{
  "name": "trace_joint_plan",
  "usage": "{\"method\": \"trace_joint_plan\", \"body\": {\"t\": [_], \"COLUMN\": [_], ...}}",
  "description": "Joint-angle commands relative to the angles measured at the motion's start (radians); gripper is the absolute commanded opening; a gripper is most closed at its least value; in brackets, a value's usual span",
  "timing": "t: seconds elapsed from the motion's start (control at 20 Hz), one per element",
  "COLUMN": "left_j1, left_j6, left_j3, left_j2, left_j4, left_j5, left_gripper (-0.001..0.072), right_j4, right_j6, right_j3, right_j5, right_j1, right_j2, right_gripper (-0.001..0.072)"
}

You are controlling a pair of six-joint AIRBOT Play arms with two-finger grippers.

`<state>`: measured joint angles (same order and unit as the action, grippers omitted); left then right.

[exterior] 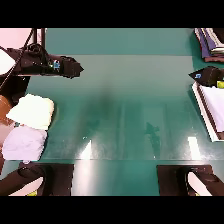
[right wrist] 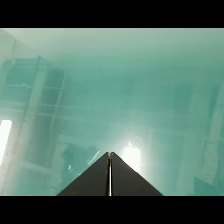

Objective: Fold the shirts.

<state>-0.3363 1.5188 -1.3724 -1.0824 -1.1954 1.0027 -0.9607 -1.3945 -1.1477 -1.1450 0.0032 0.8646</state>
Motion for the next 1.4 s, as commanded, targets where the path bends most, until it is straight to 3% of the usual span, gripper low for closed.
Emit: {"method": "trace_joint_plan", "body": {"t": [0.0, 0.45, 0.85, 0.95, 1.05, 1.1, 1.15, 1.2, 1.35], "left_j1": [0.000, 0.000, 0.002, 0.002, 0.009, 0.027, 0.063, 0.108, 0.289], "left_j6": [0.000, 0.000, 0.000, -0.003, -0.007, 0.003, 0.019, 0.037, 0.048], "left_j3": [0.000, 0.000, 0.000, 0.000, -0.002, -0.003, -0.002, 0.006, 0.110], "left_j2": [0.001, 0.001, 0.007, 0.007, 0.008, 0.008, 0.007, 0.007, 0.007], "left_j4": [0.000, 0.000, 0.006, 0.004, -0.113, -0.188, -0.267, -0.346, -0.523], "left_j5": [-0.001, -0.001, -0.314, -0.321, -0.259, -0.172, -0.064, 0.030, 0.177], "left_gripper": [0.0025, 0.0026, 0.0025, 0.0025, 0.0027, 0.0053, 0.0311, 0.0484, 0.0499], "right_j4": [0.000, 0.000, 0.000, 0.000, 0.000, 0.000, 0.000, 0.000, 0.000], "right_j6": [0.000, 0.000, 0.000, 0.000, 0.000, 0.000, 0.000, 0.000, 0.000], "right_j3": [0.000, 0.000, 0.000, 0.000, 0.000, 0.000, 0.000, 0.000, 0.000], "right_j5": [0.021, 0.027, 0.027, 0.028, 0.027, 0.027, 0.026, 0.026, 0.027], "right_j1": [0.003, 0.003, 0.003, 0.003, 0.003, 0.004, 0.004, 0.004, 0.004], "right_j2": [0.000, 0.000, 0.000, 0.000, 0.000, 0.000, 0.000, -0.001, 0.000], "right_gripper": [0.0018, 0.0018, 0.0018, 0.0018, 0.0018, 0.0018, 0.0018, 0.0018, 0.0018]}}
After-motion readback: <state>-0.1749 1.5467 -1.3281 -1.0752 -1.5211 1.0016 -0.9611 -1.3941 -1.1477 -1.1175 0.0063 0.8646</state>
